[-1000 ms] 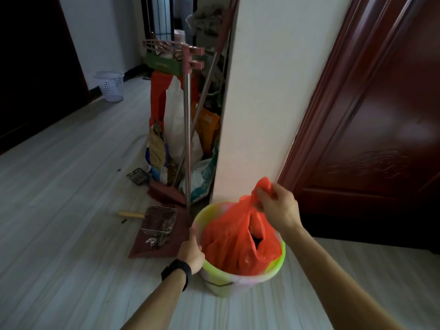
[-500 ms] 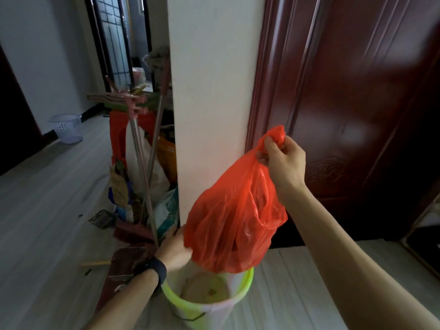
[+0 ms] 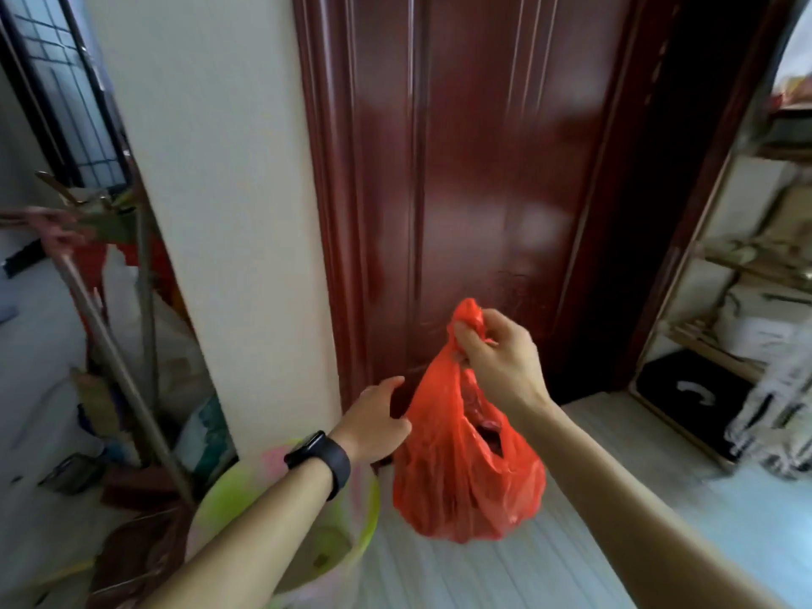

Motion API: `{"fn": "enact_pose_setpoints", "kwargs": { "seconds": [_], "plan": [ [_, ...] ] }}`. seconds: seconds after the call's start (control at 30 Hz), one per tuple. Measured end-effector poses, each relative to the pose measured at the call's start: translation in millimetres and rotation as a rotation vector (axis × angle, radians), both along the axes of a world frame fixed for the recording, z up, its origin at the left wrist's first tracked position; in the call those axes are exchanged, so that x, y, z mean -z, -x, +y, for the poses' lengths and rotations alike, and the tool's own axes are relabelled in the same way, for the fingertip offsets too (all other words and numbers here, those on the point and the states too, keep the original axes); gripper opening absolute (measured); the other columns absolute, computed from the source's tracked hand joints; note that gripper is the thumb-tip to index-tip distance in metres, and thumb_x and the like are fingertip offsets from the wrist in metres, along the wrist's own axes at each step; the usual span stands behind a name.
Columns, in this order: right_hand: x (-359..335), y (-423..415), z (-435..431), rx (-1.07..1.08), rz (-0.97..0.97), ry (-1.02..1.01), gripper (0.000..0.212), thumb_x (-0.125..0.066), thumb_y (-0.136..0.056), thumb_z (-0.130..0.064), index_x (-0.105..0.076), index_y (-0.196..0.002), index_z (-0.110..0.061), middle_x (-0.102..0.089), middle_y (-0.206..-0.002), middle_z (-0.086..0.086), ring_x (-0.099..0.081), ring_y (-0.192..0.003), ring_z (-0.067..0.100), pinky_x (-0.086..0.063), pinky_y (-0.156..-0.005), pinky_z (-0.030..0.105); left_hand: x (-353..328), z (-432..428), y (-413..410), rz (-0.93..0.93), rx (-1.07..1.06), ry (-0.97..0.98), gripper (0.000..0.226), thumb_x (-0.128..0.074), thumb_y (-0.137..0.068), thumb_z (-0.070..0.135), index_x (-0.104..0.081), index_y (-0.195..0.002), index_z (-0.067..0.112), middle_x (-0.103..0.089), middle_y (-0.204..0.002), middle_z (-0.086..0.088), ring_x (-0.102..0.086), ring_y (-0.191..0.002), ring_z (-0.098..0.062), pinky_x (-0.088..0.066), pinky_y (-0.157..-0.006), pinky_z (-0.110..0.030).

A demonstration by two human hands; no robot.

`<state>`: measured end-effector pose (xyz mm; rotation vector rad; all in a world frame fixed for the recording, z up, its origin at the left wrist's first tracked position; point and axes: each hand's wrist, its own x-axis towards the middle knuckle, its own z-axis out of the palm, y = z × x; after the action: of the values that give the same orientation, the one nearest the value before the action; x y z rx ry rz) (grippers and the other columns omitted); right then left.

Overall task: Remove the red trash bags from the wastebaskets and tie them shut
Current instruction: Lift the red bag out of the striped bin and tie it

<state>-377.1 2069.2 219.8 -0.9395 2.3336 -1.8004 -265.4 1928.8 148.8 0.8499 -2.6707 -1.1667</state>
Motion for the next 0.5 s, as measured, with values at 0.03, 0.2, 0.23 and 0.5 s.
{"fn": "enact_pose_setpoints", "kwargs": {
  "seconds": [0.03,0.2,0.23,0.5],
  "plan": [
    [13,4,5,-0.030,-0.017,-0.056,0.028,-0.059,-0.088,-0.048,-0.065,-0.079,-0.022,-0.072,-0.068,0.001,-0.070,-0.068,0.019,-0.057,-0.075,0.045,5,9,7,-0.008,0.020,-0.025,0.080,-0.061,-0.080,0.021,-0.028,-0.152,0.027,-0.039,-0.149,-0.008,-0.041,-0.136,-0.023,-0.035,-0.110,-0.029],
    [88,27,35,-0.153,-0.196,-0.180,0.030,-0.060,-0.080,-0.051,-0.065,-0.081,-0.021,-0.072,-0.069,0.001,-0.073,-0.070,0.022,-0.059,-0.075,0.052,44,49,38,-0.009,0.184,-0.095,0.092,-0.080,-0.076,0.019,-0.028,-0.151,0.027,-0.041,-0.140,0.006,-0.042,-0.129,-0.008,-0.035,-0.095,-0.015],
    [103,29,43,-0.154,-0.240,-0.169,0.026,-0.063,-0.083,-0.045,-0.065,-0.080,-0.019,-0.072,-0.069,0.002,-0.073,-0.070,0.023,-0.058,-0.075,0.054,55,57,44,0.008,0.237,-0.100,0.088,-0.081,-0.076,0.019,-0.031,-0.148,0.028,-0.044,-0.131,0.012,-0.044,-0.123,-0.002,-0.033,-0.092,-0.010],
    [176,34,83,-0.148,-0.526,-0.121,0.004,-0.064,-0.092,-0.002,-0.067,-0.093,0.001,-0.067,-0.070,0.006,-0.068,-0.064,0.015,-0.060,-0.067,0.037,155,89,66,0.185,0.238,0.015,0.033,-0.045,-0.099,0.039,-0.060,-0.126,0.027,-0.069,-0.116,0.006,-0.061,-0.108,-0.014,-0.045,-0.086,-0.013]
  ]
}}
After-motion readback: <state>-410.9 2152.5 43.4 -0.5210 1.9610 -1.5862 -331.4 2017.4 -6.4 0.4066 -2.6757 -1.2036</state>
